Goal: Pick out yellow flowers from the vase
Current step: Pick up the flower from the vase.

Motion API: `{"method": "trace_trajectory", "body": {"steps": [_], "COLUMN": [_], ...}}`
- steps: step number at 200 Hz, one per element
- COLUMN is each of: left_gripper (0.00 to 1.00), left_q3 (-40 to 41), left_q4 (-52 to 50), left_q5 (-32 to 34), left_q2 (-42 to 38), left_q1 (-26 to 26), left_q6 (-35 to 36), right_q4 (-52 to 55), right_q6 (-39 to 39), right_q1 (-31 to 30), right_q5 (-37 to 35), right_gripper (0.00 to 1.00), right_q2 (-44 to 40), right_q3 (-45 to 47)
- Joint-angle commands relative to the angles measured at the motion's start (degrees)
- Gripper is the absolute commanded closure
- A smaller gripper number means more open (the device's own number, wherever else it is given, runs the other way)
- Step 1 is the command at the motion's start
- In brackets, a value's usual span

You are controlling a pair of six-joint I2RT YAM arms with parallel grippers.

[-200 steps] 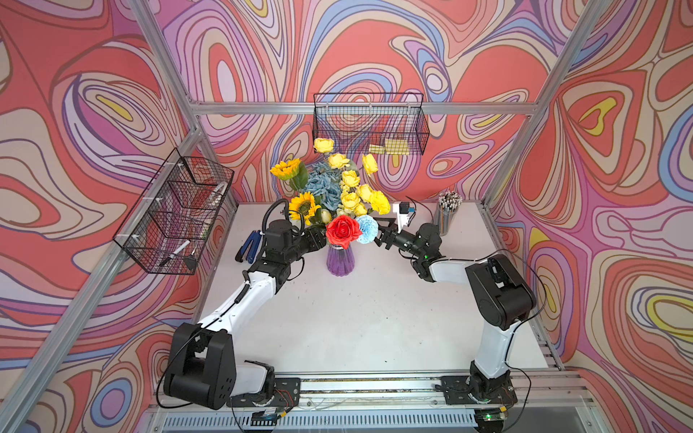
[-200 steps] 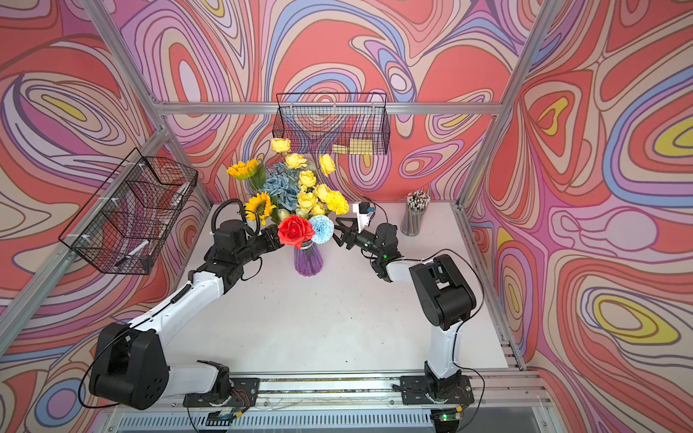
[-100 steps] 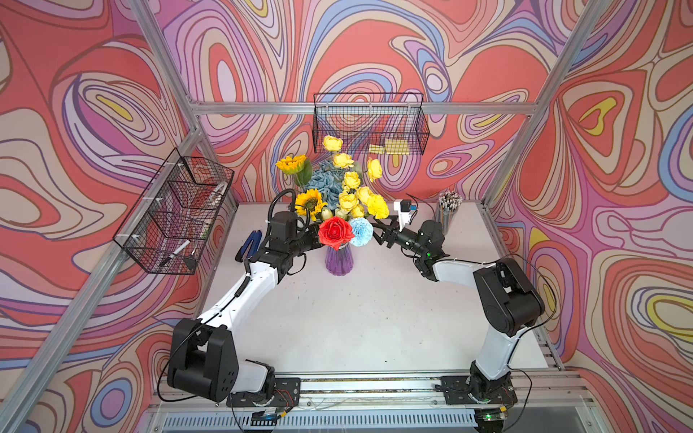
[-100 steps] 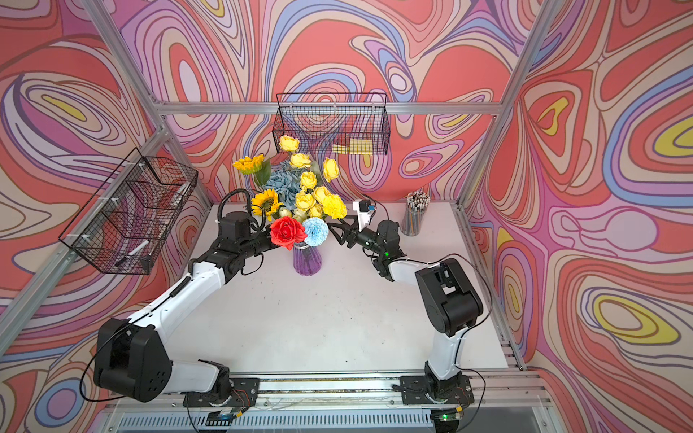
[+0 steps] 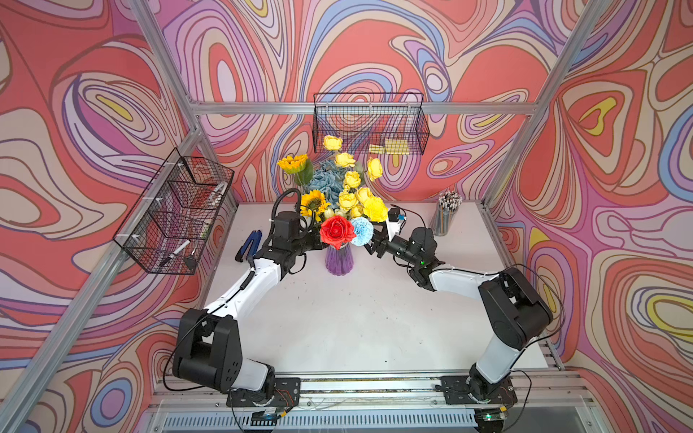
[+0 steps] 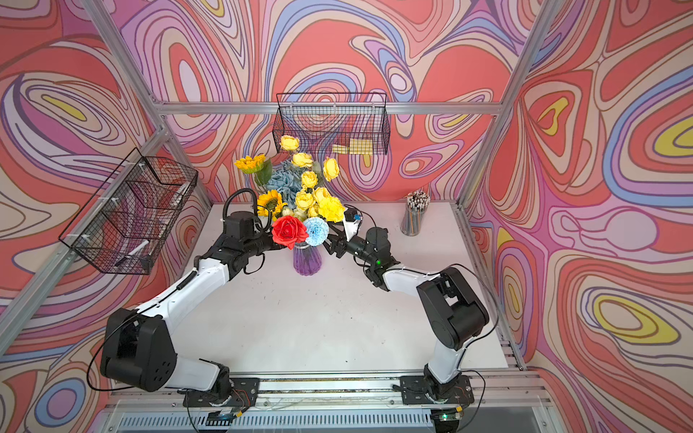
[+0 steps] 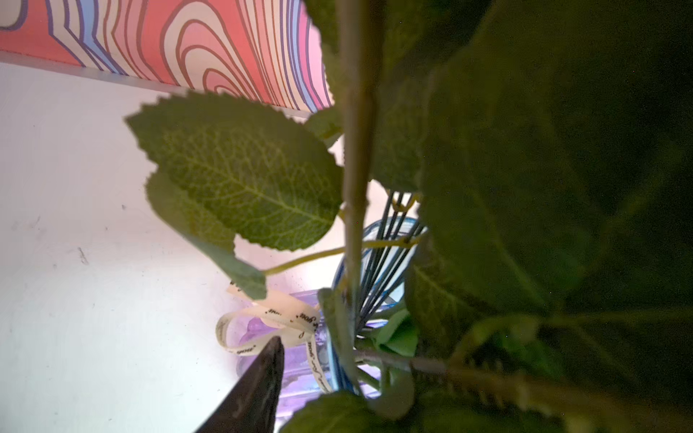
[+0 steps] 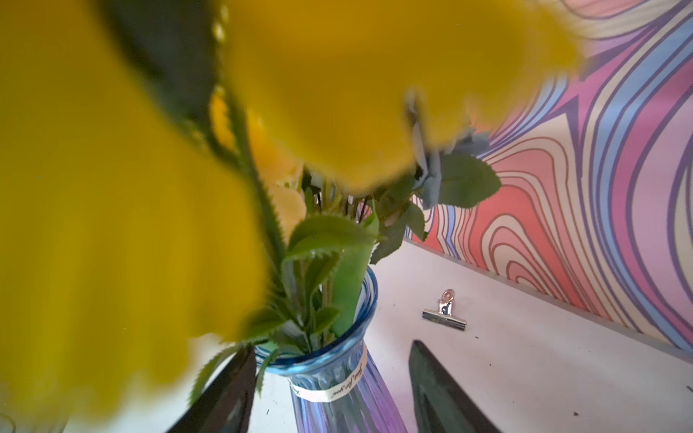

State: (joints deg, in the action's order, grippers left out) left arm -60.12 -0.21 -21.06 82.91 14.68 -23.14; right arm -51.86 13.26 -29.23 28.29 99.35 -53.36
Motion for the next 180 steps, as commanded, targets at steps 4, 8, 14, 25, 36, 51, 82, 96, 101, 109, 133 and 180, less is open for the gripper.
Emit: {"method": "trace_trajectory", "body": {"steps": [4,8,14,25,36,51,82,96,101,109,133,180], "left_gripper": [0.41,0.41,0.40,0.39,0.39,0.39,0.36,0.34,0.33,0.33,0.32,0.32], "left_q3": [-1.13,-1.14,-1.19,-1.36,-1.37,-1.58,-0.97,-0.75,-0.79,-0.67,-0.38,-0.48], "left_q4": [0.85,0.95,0.97,0.83,0.75,0.04,0.16,-0.08,-0.21,-0.39,-0.52,-0.32], "left_q5": [1.64,1.62,1.56,1.49,1.81,2.50,2.97,3.31,3.43,3.52,3.74,3.07], "left_q2": [0.63,0.58,0.58,0.55,0.65,0.76,0.19,-0.19,-0.29,-0.54,-0.98,-0.56], "left_q1": [0.11,0.10,0.17,0.02,-0.03,-0.03,0.00,-0.05,-0.05,-0.01,-0.10,-0.09], "left_q6": [4.36,4.73,5.29,5.88,6.00,5.95,5.46,5.34,5.34,5.34,5.39,4.99], "right_q4": [-2.71,-2.95,-3.40,-4.36,-5.16,-6.53,-8.21,-8.44,-8.67,-9.00,-9.46,-7.35], "right_q6": [-2.30,-2.35,-2.34,-2.31,-2.36,-1.99,-1.56,-1.39,-1.15,-0.60,0.36,0.37], "right_q1": [-1.51,-1.60,-1.77,-2.00,-2.13,-2.23,-2.32,-2.31,-2.32,-2.32,-2.32,-2.28], "right_q5": [-3.11,-3.22,-3.47,-4.09,-4.46,-5.01,-5.92,-5.38,-4.99,-4.51,-3.77,-2.98], "right_gripper": [0.36,0.37,0.38,0.38,0.39,0.42,0.50,0.50,0.50,0.51,0.52,0.63], "right_q2": [-2.73,-2.86,-3.09,-3.39,-3.49,-3.40,-2.53,-1.82,-1.56,-1.23,-0.35,0.84], "right_q3": [1.13,1.23,1.49,2.01,2.34,2.85,2.83,2.07,1.83,1.45,0.33,-2.28]}}
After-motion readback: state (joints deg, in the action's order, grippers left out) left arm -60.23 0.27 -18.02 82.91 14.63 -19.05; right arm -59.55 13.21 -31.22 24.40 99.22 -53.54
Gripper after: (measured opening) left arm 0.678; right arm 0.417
